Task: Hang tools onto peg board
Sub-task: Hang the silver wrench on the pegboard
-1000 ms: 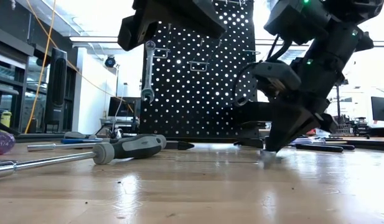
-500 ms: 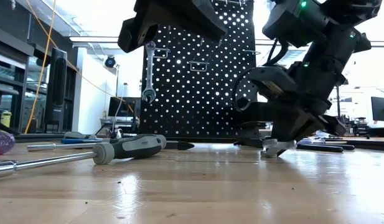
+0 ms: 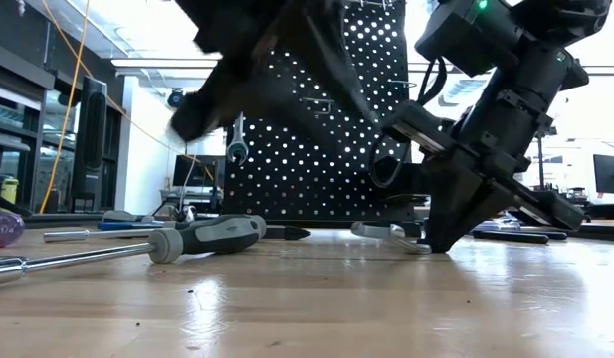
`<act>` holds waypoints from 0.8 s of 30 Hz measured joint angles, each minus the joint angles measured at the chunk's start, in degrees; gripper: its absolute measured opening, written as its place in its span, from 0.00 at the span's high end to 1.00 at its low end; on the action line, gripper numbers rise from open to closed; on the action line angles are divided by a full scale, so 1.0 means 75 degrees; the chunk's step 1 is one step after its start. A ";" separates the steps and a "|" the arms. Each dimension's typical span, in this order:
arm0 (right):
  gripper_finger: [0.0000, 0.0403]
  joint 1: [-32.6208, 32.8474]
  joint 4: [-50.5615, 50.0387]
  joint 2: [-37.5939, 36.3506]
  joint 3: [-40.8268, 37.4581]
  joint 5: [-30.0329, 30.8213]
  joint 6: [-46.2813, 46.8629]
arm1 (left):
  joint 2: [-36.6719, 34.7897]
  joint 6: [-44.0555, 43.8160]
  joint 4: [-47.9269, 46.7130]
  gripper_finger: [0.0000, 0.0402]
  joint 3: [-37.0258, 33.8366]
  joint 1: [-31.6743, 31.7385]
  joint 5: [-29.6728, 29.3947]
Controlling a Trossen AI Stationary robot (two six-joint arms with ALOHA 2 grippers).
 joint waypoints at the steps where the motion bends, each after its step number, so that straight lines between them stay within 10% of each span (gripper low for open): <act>1: 1.00 -0.0001 0.0030 0.0003 -0.0008 0.0010 0.0059 | 0.0138 -0.0303 0.0006 0.71 0.0000 -0.0016 0.0183; 24: 1.00 -0.0001 0.0416 0.0032 -0.0038 0.0014 -0.0425 | 0.0979 -0.0966 0.1346 0.46 0.0000 0.1116 0.3278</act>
